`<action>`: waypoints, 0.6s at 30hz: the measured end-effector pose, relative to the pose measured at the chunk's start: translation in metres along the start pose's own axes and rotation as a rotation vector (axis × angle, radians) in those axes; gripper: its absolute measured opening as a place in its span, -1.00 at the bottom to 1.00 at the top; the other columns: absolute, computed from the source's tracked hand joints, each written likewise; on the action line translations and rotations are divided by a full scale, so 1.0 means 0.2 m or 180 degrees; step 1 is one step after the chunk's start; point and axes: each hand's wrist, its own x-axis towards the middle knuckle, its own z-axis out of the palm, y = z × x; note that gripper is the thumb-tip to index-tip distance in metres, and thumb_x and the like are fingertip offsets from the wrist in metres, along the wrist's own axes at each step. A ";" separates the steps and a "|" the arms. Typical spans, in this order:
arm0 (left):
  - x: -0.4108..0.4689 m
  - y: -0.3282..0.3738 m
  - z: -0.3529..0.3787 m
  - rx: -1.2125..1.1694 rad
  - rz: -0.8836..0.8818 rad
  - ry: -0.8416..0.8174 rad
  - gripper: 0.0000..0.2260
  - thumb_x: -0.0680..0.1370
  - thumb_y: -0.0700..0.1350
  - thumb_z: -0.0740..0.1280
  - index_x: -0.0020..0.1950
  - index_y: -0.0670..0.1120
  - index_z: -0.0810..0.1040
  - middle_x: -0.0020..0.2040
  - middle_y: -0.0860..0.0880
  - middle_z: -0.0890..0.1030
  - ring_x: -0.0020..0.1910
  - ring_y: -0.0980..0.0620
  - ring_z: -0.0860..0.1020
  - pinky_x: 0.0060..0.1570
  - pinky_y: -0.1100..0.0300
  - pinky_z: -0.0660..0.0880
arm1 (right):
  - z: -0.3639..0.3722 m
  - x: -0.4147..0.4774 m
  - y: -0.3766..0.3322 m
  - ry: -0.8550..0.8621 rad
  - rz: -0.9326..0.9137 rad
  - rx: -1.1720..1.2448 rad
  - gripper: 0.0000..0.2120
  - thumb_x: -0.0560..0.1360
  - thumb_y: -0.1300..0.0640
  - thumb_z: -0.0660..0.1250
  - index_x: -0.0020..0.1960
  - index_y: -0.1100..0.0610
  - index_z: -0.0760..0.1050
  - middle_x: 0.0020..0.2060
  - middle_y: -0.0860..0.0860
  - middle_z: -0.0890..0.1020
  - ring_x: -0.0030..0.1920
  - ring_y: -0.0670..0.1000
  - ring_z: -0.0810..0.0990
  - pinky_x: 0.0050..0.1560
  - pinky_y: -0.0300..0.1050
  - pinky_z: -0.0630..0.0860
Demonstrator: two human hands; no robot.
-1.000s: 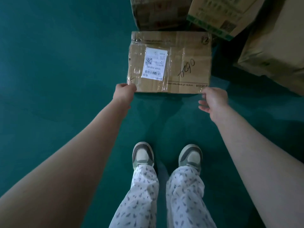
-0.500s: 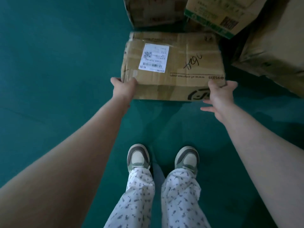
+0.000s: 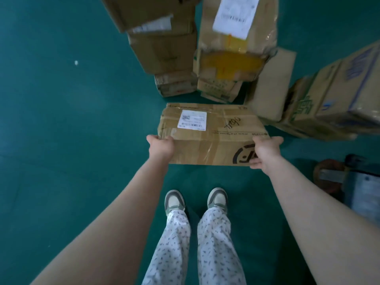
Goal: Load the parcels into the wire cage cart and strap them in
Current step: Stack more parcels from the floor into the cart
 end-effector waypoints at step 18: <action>-1.41 0.58 -0.31 0.0099 0.1381 -0.0665 -0.68 0.61 -0.06 0.13 0.33 -0.13 0.28 0.08 -0.12 0.46 -0.09 -0.04 0.35 -0.19 0.14 0.26 | -1.03 -1.25 -0.10 0.0506 -0.0193 0.1732 -0.64 0.61 0.07 0.15 0.34 0.14 0.14 0.22 0.22 0.44 0.10 0.30 0.54 0.04 0.19 0.52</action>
